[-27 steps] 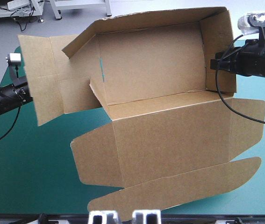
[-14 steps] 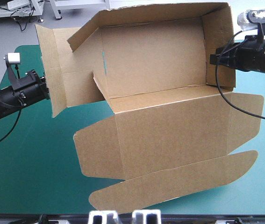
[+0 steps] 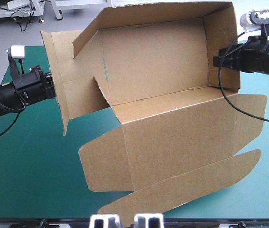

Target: Fold the box

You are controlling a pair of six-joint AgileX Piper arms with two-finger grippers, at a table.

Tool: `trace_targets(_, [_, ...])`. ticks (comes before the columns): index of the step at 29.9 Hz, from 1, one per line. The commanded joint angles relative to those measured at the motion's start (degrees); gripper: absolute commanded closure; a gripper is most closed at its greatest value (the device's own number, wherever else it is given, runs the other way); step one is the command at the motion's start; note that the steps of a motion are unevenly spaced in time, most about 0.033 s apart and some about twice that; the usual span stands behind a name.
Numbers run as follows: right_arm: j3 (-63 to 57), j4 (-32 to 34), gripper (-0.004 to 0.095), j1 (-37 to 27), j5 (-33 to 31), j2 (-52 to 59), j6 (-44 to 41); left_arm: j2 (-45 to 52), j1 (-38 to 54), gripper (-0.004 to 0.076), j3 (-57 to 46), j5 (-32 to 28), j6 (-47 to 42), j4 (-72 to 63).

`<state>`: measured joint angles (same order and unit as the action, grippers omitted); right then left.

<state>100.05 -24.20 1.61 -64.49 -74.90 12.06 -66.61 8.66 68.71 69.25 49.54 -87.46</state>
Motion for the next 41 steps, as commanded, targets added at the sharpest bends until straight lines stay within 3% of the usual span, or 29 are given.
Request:
trace_targets(1, [1.7, -2.2, 0.0924, -0.5, 3.8, 1.3, -0.1, 1.3, -1.8, 0.0733, 2.0, 4.7, -0.5, -4.5])
trace_targets(16, [1.7, -0.2, 0.0923, -0.5, 2.1, 0.4, -0.1, 1.3, -5.6, 0.0722, 3.5, 4.7, -0.5, 0.7])
trace_targets(22, [1.7, -0.2, 0.0923, -0.5, 2.5, 0.1, -0.1, 1.3, -5.6, 0.0561, 3.5, 4.7, -0.2, 0.7])
trace_targets(26, [1.7, 0.6, 0.0923, -0.5, 2.9, 0.1, -0.2, 1.3, -5.6, 0.0388, 3.5, 4.7, -0.2, 0.6])
trace_targets(29, [1.7, 2.0, 0.0923, -0.5, 2.9, 0.1, -0.6, 1.3, -5.6, 0.0323, 3.5, 4.7, -0.2, -0.5])
trace_targets(41, [1.7, 2.5, 0.0923, -0.5, 5.7, -1.9, -1.2, 1.3, -5.6, 0.0321, 3.5, 4.7, -2.8, -5.4])
